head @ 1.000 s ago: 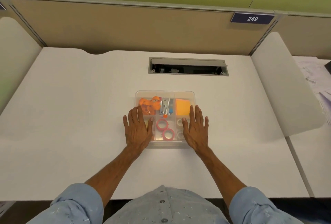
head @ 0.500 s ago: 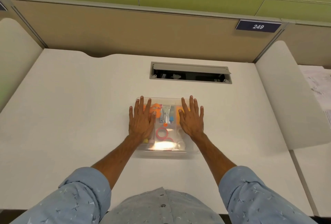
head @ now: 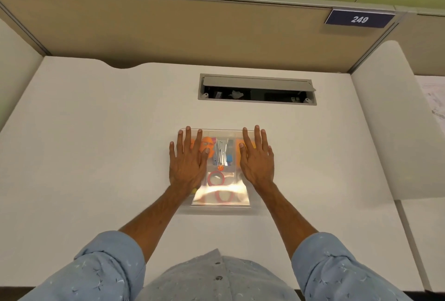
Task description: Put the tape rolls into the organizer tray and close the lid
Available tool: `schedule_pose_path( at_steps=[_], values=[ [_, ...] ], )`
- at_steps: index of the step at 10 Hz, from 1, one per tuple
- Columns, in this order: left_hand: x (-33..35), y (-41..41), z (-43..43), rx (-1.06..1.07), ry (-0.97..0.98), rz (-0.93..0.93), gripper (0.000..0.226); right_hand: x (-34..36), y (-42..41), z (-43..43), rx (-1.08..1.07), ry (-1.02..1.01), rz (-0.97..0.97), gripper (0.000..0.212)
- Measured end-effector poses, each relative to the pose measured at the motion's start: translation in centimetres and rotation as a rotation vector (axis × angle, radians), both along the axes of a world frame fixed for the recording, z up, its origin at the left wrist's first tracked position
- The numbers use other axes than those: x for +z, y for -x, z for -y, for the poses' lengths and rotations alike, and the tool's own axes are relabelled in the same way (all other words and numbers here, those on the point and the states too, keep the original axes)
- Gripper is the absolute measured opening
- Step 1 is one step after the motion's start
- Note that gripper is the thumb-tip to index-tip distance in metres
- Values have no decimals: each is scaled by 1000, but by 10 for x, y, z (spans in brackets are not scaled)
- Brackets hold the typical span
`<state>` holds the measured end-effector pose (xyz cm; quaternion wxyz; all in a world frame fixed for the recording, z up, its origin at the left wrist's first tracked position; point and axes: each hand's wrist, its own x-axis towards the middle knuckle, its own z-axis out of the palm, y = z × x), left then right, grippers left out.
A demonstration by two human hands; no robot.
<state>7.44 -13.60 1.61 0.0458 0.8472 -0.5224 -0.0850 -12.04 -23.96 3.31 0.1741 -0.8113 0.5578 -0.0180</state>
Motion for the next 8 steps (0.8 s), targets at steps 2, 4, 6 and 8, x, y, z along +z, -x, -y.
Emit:
schedule_pose_path(
  at_steps=[2,4,6,8],
  values=[
    [-7,-2,1,7,9,23,72,-4,1,5,-31,-42,109,60],
    [-3,-4,1,-33,-42,32,79,-2,0,1,22,6,-44,63],
    [13,0,-6,-54,-7,2,74,14,-1,-9,35,72,-170,68],
    [29,8,-9,-128,32,-33,73,24,-4,-20,49,120,-155,67]
  ],
)
